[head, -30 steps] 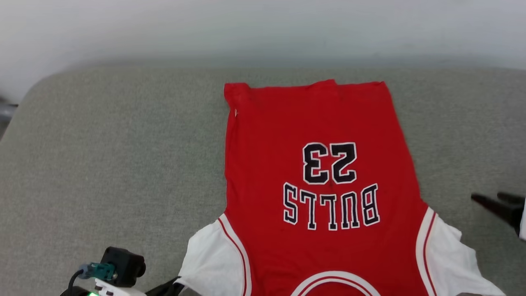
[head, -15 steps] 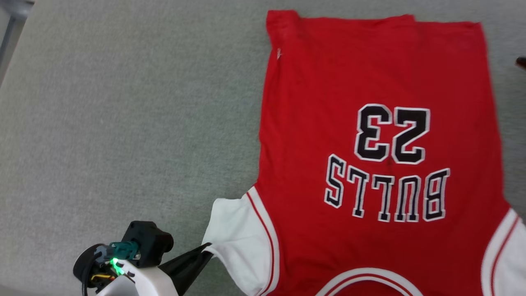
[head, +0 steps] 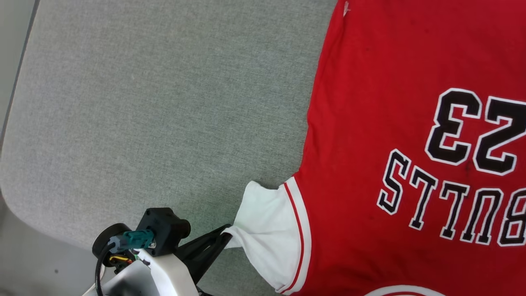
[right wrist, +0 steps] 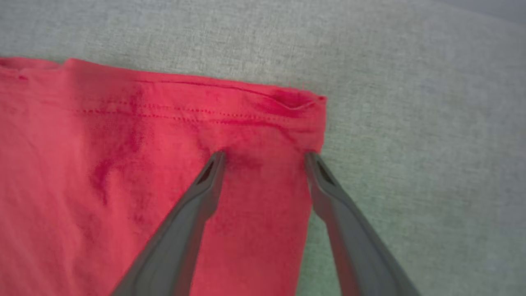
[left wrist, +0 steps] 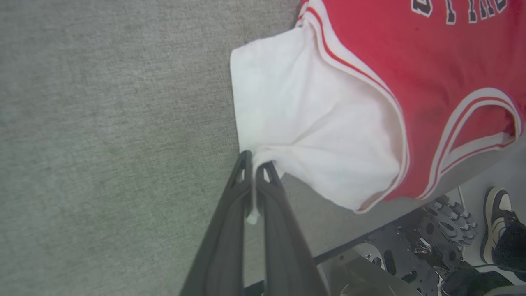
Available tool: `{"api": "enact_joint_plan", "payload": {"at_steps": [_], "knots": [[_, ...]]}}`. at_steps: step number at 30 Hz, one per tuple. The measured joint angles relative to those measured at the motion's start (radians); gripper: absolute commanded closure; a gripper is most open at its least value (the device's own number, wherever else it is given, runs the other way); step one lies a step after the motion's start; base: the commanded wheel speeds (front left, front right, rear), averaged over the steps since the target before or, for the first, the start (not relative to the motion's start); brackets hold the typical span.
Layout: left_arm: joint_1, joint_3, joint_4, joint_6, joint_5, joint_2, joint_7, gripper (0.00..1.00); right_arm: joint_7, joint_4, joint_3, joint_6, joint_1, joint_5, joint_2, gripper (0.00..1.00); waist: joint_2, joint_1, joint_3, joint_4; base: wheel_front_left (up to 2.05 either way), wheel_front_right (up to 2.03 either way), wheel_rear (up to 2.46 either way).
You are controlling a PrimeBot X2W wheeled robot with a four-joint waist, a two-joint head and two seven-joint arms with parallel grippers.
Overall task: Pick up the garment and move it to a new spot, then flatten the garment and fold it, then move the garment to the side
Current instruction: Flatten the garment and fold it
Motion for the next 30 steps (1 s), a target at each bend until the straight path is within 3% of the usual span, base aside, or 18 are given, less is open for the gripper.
{"api": "enact_joint_plan", "payload": {"at_steps": [8,9,10,11,21,30], "knots": [[-0.014,-0.004,0.026,-0.01,0.006,-0.021,-0.014,1.0,0.004,0.016,0.061,0.0,0.006,-0.003,-0.015,0.0,0.0,-0.0003,0.026,0.028,0.0,0.0,0.0],[-0.014,-0.006,0.028,-0.011,0.006,-0.022,-0.015,1.0,0.005,0.016,0.071,0.0,0.008,0.002,-0.021,0.18,0.0,-0.0003,0.027,0.03,0.0,0.0,0.0],[-0.016,-0.006,0.03,-0.011,0.006,-0.024,-0.016,1.0,0.006,0.016,0.081,-0.001,0.01,0.005,-0.026,0.74,0.0,-0.0002,0.028,0.031,0.0,0.0,0.0],[-0.017,-0.006,0.033,-0.011,0.006,-0.026,-0.016,1.0,0.006,0.016,0.092,-0.001,0.012,0.008,-0.033,1.0,0.0,-0.0003,0.028,0.033,0.0,0.0,0.0],[-0.018,-0.007,0.061,-0.011,-0.001,-0.03,-0.026,1.0,-0.02,0.039,0.134,0.0,0.065,0.049,-0.058,1.0,0.0,-0.0002,-0.013,0.023,0.0,0.0,0.0],[0.001,0.002,0.076,0.013,-0.012,-0.017,-0.023,1.0,-0.067,0.069,0.159,0.0,0.222,0.107,-0.063,1.0,0.0,-0.0002,-0.132,-0.03,0.0,0.0,0.0]]}}
